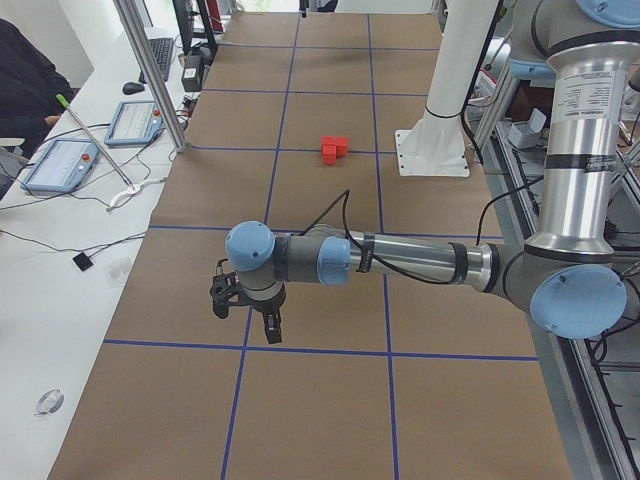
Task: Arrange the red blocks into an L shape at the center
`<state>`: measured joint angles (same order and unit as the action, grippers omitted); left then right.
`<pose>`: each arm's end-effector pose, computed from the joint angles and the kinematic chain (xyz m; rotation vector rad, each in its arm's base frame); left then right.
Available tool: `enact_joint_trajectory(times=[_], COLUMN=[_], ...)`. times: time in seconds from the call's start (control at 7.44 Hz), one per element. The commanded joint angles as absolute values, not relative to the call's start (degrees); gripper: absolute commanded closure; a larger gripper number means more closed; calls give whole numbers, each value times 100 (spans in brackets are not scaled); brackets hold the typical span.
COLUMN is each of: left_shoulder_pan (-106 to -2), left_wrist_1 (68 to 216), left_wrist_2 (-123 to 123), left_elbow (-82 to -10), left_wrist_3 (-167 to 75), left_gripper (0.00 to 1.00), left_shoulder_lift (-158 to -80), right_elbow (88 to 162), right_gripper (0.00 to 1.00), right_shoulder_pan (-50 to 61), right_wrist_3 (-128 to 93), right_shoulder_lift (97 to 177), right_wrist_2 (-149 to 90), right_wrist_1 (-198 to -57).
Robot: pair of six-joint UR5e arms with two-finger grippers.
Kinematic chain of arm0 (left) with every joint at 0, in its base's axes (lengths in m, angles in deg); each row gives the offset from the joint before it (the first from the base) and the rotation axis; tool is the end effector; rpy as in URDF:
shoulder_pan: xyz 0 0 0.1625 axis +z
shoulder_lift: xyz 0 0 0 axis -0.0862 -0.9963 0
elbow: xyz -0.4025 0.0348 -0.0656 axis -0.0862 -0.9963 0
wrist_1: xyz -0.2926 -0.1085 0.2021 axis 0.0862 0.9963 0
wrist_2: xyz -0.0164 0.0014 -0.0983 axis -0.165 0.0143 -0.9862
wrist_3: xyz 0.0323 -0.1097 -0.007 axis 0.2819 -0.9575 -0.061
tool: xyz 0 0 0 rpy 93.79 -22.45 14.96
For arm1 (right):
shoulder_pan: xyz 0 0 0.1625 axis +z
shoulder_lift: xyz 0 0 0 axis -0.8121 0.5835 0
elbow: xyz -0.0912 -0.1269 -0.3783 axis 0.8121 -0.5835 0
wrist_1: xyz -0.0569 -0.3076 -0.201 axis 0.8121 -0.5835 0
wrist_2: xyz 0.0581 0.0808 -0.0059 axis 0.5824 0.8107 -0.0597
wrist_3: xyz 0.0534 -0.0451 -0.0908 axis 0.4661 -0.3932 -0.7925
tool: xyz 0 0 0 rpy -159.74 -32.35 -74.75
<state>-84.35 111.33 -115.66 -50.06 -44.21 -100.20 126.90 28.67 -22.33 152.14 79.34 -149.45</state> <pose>-0.0436 -0.4540 0.6120 -0.0791 0.8230 -0.1916 -0.0027 -0.4860 0.5908 -0.0896 -0.7265 0.0700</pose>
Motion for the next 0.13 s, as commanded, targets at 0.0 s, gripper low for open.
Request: enact_joint_trajectory(times=[0.0], left_shoulder_pan=[-8497], left_wrist_1=[11133], left_wrist_2=[-11566], left_elbow=[-5027], left_wrist_3=[-4428], left_gripper=[0], left_shoulder_lift=[-10036], right_elbow=[12666], right_gripper=[1], right_shoulder_pan=[2936], right_wrist_3=[-2233], right_shoulder_lift=[15246], right_wrist_2=[7928], right_wrist_1=[-14946])
